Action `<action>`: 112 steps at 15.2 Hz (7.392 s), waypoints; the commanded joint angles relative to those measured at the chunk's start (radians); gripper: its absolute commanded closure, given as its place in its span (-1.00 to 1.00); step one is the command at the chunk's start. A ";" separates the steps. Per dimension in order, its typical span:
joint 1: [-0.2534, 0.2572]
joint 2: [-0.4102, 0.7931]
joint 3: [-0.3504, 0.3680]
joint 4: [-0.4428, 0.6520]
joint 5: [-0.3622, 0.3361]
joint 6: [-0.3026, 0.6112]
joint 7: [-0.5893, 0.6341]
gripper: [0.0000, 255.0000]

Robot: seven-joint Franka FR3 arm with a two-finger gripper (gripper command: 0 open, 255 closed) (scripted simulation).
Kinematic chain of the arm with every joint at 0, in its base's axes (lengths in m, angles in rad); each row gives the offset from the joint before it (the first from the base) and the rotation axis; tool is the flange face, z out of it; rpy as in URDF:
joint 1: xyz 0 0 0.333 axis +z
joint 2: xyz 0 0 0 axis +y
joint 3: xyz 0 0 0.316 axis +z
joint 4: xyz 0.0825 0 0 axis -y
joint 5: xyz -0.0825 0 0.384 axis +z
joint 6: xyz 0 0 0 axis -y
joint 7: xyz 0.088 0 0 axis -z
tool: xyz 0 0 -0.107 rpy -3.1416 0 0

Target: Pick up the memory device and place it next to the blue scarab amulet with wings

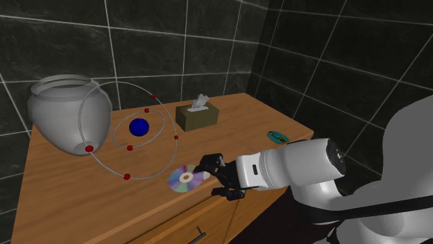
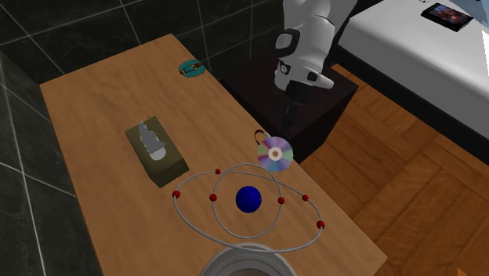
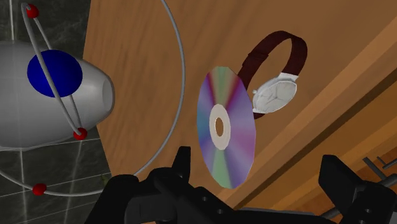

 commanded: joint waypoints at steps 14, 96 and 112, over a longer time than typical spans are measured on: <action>-0.005 0.001 0.005 0.001 0.003 0.002 -0.002 1.00; 1.332 -0.775 -2.634 0.657 -0.299 -1.148 -1.601 1.00; 1.243 -0.792 -2.557 0.645 -0.247 -1.235 -1.634 -1.00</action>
